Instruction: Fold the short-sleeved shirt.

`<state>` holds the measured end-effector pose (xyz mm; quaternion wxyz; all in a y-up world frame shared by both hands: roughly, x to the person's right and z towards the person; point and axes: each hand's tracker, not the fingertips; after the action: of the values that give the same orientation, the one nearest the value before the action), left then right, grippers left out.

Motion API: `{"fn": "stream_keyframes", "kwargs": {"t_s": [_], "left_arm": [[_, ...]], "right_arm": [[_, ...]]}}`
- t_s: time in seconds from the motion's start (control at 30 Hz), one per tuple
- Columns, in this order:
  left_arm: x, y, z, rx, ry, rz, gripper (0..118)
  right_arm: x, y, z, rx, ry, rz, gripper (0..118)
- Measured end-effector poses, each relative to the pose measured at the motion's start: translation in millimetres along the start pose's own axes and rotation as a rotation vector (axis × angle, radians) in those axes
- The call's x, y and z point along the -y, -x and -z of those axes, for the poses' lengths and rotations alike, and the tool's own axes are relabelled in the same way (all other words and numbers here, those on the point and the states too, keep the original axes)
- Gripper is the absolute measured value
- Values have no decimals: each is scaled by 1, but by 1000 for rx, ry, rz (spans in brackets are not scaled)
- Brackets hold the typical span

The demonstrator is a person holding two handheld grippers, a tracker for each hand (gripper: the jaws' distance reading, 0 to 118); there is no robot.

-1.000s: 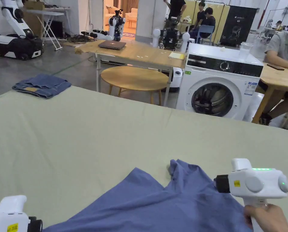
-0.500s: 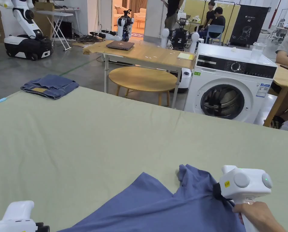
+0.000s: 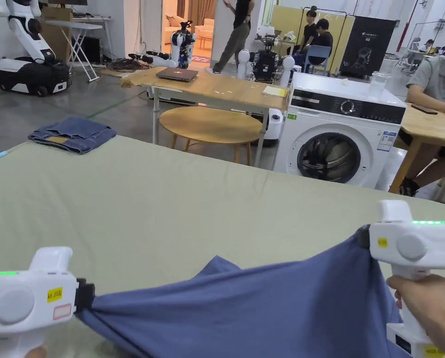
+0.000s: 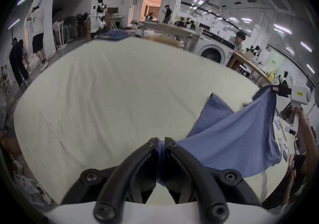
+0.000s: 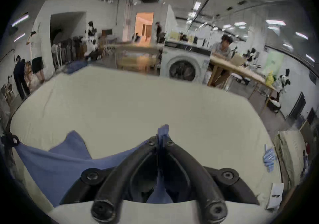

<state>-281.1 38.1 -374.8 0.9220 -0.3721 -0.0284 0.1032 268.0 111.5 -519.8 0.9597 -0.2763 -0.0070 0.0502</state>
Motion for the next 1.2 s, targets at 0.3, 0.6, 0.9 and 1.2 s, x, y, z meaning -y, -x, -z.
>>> {"fn": "stream_keyframes", "kwargs": {"t_s": [0.3, 0.6, 0.9, 1.2], "left_arm": [[-139, -59, -50, 68, -229, 118, 2], [-276, -130, -96, 82, -382, 196, 2], [-369, -159, -106, 52, -453, 227, 2], [-419, -165, -97, 38, -503, 206, 2]], "right_arm": [[-75, -61, -123, 144, -277, 101, 2], [-134, -100, -182, 255, -404, 129, 2], [-204, -109, -178, 300, -470, 105, 2], [-253, -104, -159, 331, -530, 100, 2]]}}
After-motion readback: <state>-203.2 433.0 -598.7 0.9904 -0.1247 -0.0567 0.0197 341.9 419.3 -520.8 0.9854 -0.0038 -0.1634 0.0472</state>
